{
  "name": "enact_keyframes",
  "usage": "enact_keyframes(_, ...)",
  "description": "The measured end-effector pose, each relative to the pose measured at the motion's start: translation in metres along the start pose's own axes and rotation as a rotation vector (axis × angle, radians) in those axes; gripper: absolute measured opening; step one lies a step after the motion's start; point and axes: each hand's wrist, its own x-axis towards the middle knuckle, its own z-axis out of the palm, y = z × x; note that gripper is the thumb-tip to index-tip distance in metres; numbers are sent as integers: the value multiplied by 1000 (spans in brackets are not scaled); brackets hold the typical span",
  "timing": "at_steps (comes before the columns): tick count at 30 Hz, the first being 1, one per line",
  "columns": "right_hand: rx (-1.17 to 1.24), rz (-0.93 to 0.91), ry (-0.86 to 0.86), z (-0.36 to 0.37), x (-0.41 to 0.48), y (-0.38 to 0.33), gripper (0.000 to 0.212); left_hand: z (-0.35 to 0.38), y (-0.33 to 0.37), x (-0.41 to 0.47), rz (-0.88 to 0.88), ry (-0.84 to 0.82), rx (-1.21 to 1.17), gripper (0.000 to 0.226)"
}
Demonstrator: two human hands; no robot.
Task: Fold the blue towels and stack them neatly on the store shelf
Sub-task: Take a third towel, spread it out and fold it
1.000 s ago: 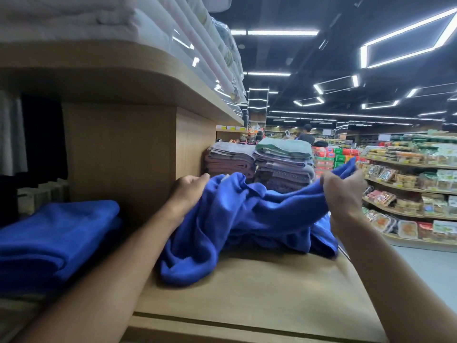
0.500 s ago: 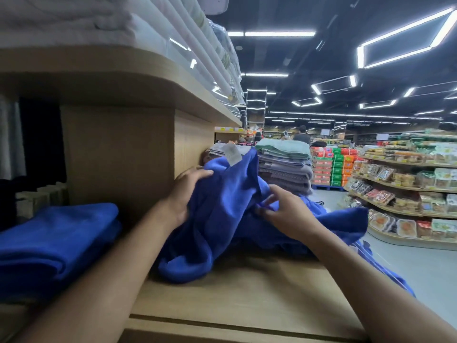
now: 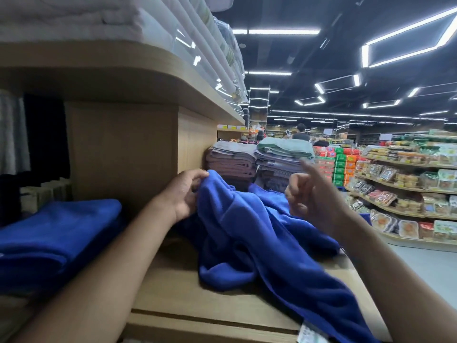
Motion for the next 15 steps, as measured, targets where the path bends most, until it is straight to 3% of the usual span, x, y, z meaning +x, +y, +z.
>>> enact_keyframes(3,-558,-30,104,3,5,22,14,-6,-4,2,-132,-102,230,27)
enact_keyframes(4,-652,3,96,4,5,26,10,-8,-5,1,-145,-110,284,28)
enact_keyframes(7,-760,52,84,7,7,35,42,-8,-7,-3,-142,-186,406,30)
enact_keyframes(10,-872,-5,98,12,9,37,39,-7,-4,-11,-146,-405,403,14)
enact_keyframes(12,-715,77,103,15,10,35,59,-5,1,-20,-145,-525,308,11)
enact_keyframes(15,-509,276,123,17,6,29,72,-1,0,-26,-74,-454,117,23)
